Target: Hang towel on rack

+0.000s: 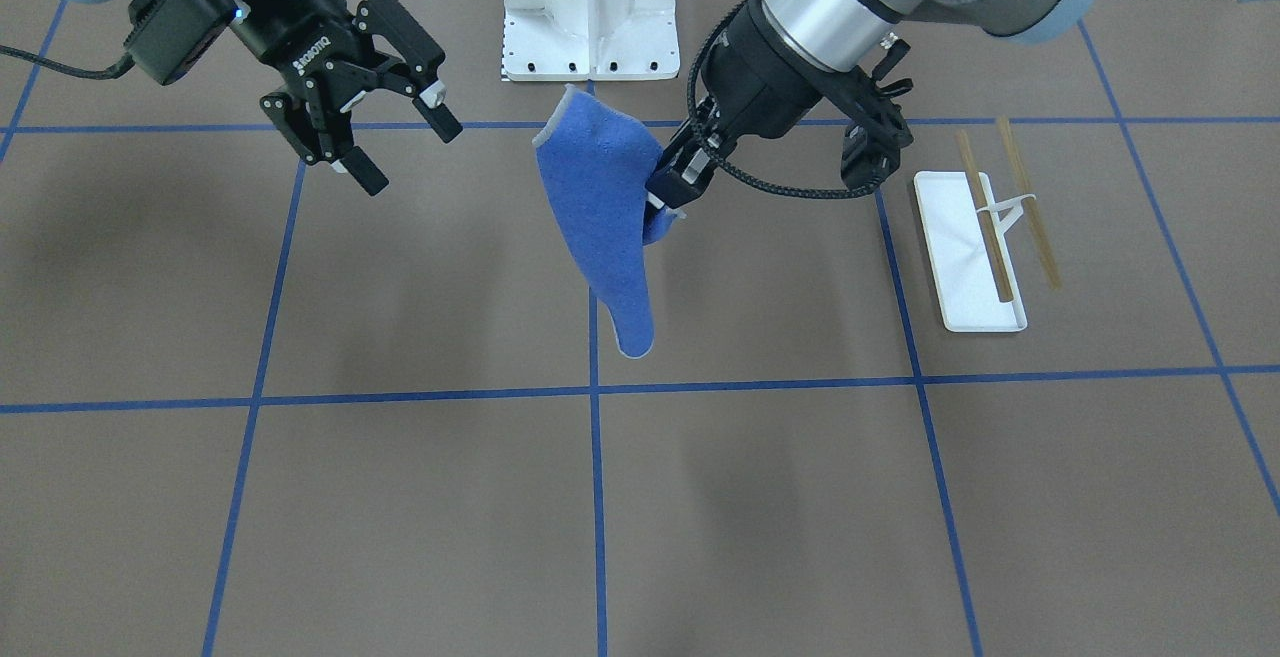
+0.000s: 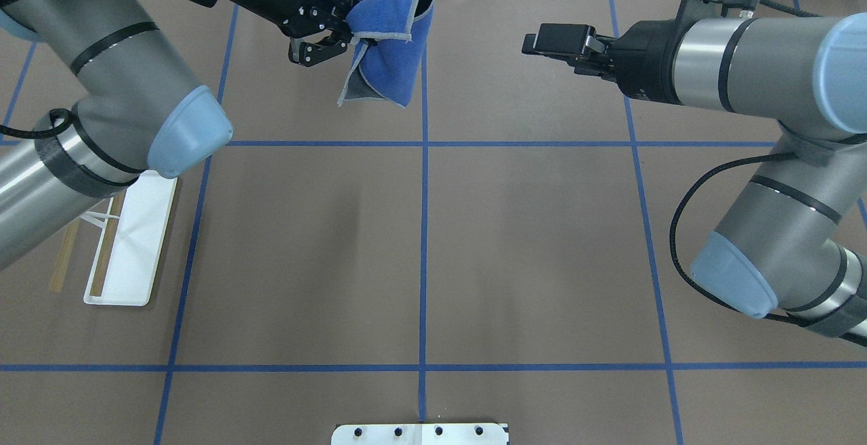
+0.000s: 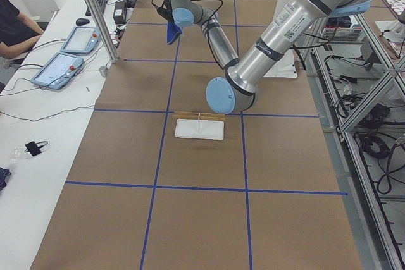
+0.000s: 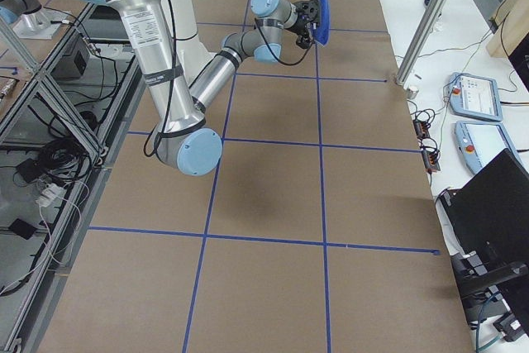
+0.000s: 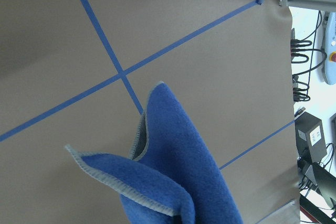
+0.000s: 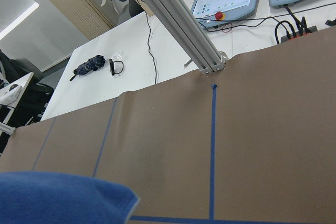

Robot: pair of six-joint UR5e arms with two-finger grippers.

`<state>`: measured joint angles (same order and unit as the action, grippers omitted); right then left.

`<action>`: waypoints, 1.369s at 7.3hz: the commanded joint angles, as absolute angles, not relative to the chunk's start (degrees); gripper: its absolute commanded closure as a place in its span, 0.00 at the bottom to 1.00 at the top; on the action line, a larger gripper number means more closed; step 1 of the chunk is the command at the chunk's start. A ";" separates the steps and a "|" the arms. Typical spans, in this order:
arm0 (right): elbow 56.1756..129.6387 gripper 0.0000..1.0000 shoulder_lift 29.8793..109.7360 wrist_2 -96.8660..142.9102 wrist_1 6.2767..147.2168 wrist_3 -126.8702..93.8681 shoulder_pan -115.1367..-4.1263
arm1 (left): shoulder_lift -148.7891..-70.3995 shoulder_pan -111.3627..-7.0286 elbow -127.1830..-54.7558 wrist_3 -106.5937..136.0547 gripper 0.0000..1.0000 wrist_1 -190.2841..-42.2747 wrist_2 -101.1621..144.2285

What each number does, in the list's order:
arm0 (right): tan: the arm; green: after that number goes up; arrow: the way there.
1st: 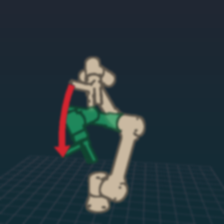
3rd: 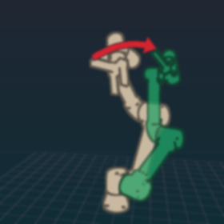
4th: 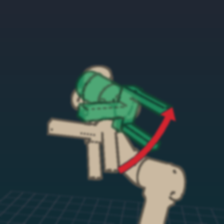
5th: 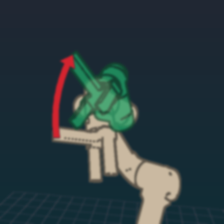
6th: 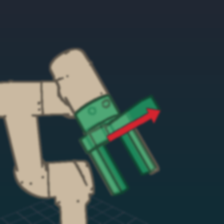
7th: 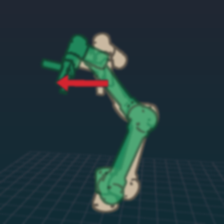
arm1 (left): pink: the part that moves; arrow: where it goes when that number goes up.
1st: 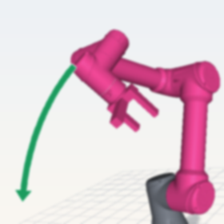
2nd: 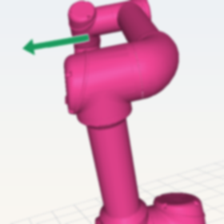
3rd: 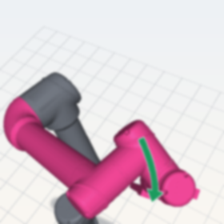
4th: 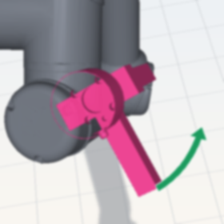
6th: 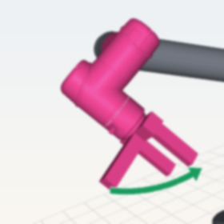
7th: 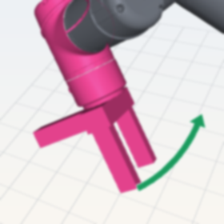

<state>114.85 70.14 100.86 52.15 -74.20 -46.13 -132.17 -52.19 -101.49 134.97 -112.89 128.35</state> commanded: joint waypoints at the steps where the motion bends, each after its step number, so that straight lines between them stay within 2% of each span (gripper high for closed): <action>1: 111.02 0.00 70.31 104.14 52.12 -68.56 -51.39 | -128.60 -53.00 -105.71 129.05 1.00 -111.72 127.71; 5: 109.43 0.00 70.31 108.97 52.21 -67.94 -56.50 | -128.23 -52.56 -108.19 105.36 1.00 -98.99 117.55; 10: 103.20 0.00 69.52 114.94 52.12 -66.36 -62.74 | -124.98 -52.55 -109.76 88.18 1.00 -90.20 102.83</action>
<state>104.84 69.62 112.96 52.12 -67.02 -61.17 -125.32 -52.10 -108.43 91.57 -93.30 103.92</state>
